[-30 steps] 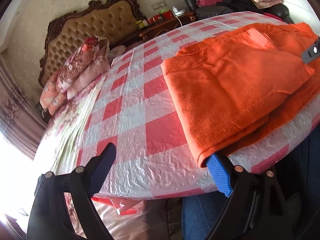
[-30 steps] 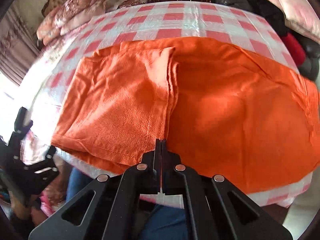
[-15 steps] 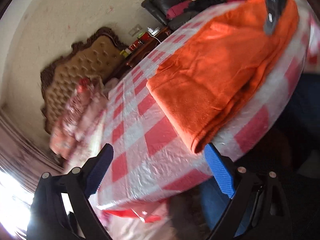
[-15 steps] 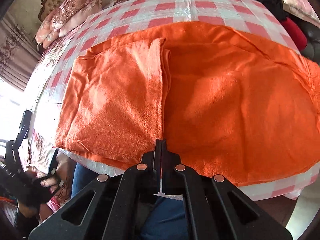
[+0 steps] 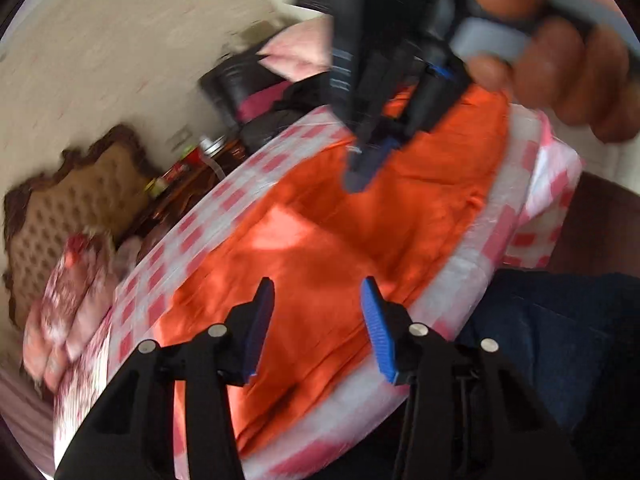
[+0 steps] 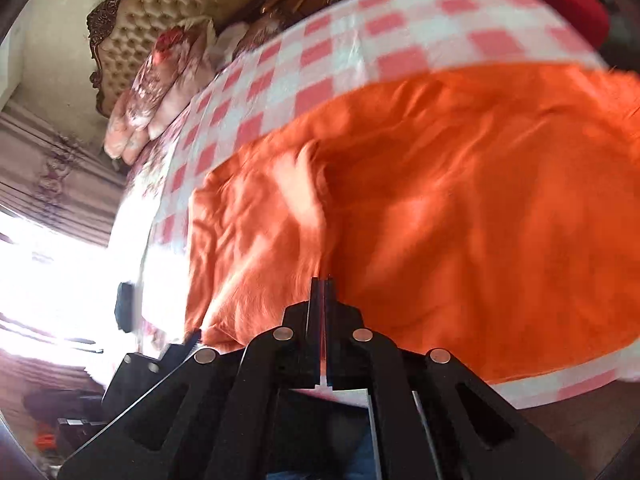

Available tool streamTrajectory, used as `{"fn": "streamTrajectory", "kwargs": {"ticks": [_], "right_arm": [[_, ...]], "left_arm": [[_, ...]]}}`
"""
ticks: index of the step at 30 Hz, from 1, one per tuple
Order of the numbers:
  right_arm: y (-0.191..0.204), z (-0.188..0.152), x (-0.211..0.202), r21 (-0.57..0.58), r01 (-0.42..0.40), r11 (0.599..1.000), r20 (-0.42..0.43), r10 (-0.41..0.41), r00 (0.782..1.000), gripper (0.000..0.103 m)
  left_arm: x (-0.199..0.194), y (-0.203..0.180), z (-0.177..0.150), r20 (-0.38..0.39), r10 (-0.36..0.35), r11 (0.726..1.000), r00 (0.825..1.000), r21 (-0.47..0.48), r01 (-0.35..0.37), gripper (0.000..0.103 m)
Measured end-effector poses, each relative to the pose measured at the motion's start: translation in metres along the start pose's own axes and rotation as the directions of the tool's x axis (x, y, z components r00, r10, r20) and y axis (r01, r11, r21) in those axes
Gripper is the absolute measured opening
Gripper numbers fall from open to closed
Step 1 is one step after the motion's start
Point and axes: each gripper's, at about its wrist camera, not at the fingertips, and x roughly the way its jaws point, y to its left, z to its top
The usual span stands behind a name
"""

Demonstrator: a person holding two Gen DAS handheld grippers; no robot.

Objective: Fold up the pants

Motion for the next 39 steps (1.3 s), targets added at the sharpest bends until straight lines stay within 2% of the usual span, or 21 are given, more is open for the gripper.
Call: {"fn": "streamTrajectory", "kwargs": {"ticks": [2, 4, 6, 7, 12, 14, 15, 16, 18, 19, 21, 22, 25, 29, 30, 34, 37, 39], "right_arm": [[-0.007, 0.001, -0.004, 0.018, -0.030, 0.999, 0.003, 0.030, 1.000, 0.003], [-0.014, 0.003, -0.007, 0.029, -0.016, 0.999, 0.012, 0.016, 1.000, 0.006], [-0.017, 0.002, -0.006, 0.026, -0.001, 1.000, 0.009, 0.001, 1.000, 0.010], [-0.018, 0.001, -0.004, 0.027, 0.003, 1.000, 0.001, -0.003, 1.000, 0.010], [-0.023, 0.000, 0.007, 0.025, 0.028, 0.999, -0.016, -0.028, 0.999, 0.010], [-0.023, -0.003, 0.009, 0.020, 0.028, 0.999, -0.018, -0.028, 0.999, 0.010], [-0.023, -0.003, 0.009, 0.019, 0.029, 0.999, -0.020, -0.029, 0.999, 0.010], [-0.023, -0.004, 0.008, 0.014, 0.032, 0.999, -0.021, -0.032, 0.999, 0.010], [-0.024, -0.005, 0.009, 0.006, 0.030, 1.000, -0.027, -0.030, 0.999, 0.011], [-0.024, -0.006, 0.010, 0.005, 0.023, 1.000, -0.037, -0.023, 0.999, 0.011], [-0.020, -0.009, 0.020, -0.011, -0.009, 1.000, -0.078, 0.008, 0.997, 0.011], [-0.015, -0.011, 0.027, -0.024, -0.029, 0.999, -0.114, 0.026, 0.993, 0.011], [-0.005, -0.019, 0.040, -0.030, -0.094, 0.995, -0.174, 0.087, 0.981, 0.011], [0.003, -0.025, 0.057, -0.014, -0.119, 0.993, -0.216, 0.113, 0.970, 0.011], [0.006, -0.026, 0.061, -0.015, -0.121, 0.993, -0.224, 0.114, 0.968, 0.011], [0.015, -0.026, 0.071, -0.034, -0.100, 0.994, -0.227, 0.089, 0.970, 0.011], [0.019, -0.025, 0.067, -0.046, -0.106, 0.993, -0.204, 0.095, 0.974, 0.011], [0.018, -0.023, 0.062, -0.026, -0.138, 0.990, -0.190, 0.131, 0.973, 0.011]], "left_arm": [[0.019, -0.012, 0.002, -0.028, 0.004, 0.999, 1.000, 0.053, -0.003, 0.045], [0.032, -0.020, 0.000, -0.063, -0.004, 0.994, 0.998, 0.113, 0.011, 0.043], [0.035, -0.018, 0.000, -0.080, -0.004, 0.996, 0.997, 0.090, 0.012, 0.034], [0.037, -0.015, 0.001, -0.092, -0.010, 0.997, 0.996, 0.078, 0.017, 0.026], [0.043, -0.024, 0.002, -0.113, 0.012, 0.995, 0.993, 0.099, 0.000, 0.025], [0.051, -0.024, 0.001, -0.140, 0.046, 0.993, 0.989, 0.111, -0.030, 0.018], [0.050, -0.012, 0.005, -0.140, 0.028, 0.999, 0.990, 0.037, -0.023, 0.018], [0.047, 0.012, 0.006, -0.143, -0.017, 0.994, 0.990, -0.107, 0.002, 0.016], [0.047, 0.040, 0.005, -0.138, -0.085, 0.967, 0.987, -0.249, 0.049, 0.016], [0.050, 0.048, 0.003, -0.135, -0.118, 0.954, 0.984, -0.291, 0.074, 0.016], [0.055, 0.060, -0.002, -0.120, -0.208, 0.912, 0.971, -0.382, 0.148, 0.013], [0.058, 0.066, -0.006, -0.112, -0.246, 0.881, 0.963, -0.439, 0.174, 0.008], [0.061, 0.080, -0.014, -0.115, -0.261, 0.812, 0.958, -0.564, 0.153, 0.006], [0.061, 0.093, -0.022, -0.099, -0.267, 0.768, 0.959, -0.623, 0.149, 0.006], [0.058, 0.095, -0.022, -0.097, -0.262, 0.765, 0.960, -0.627, 0.145, 0.006], [0.049, 0.099, -0.021, -0.086, -0.248, 0.766, 0.965, -0.627, 0.141, 0.006], [0.048, 0.096, -0.019, -0.091, -0.233, 0.787, 0.968, -0.603, 0.132, 0.006], [0.046, 0.095, -0.020, -0.086, -0.235, 0.776, 0.968, -0.616, 0.134, 0.006]]}}
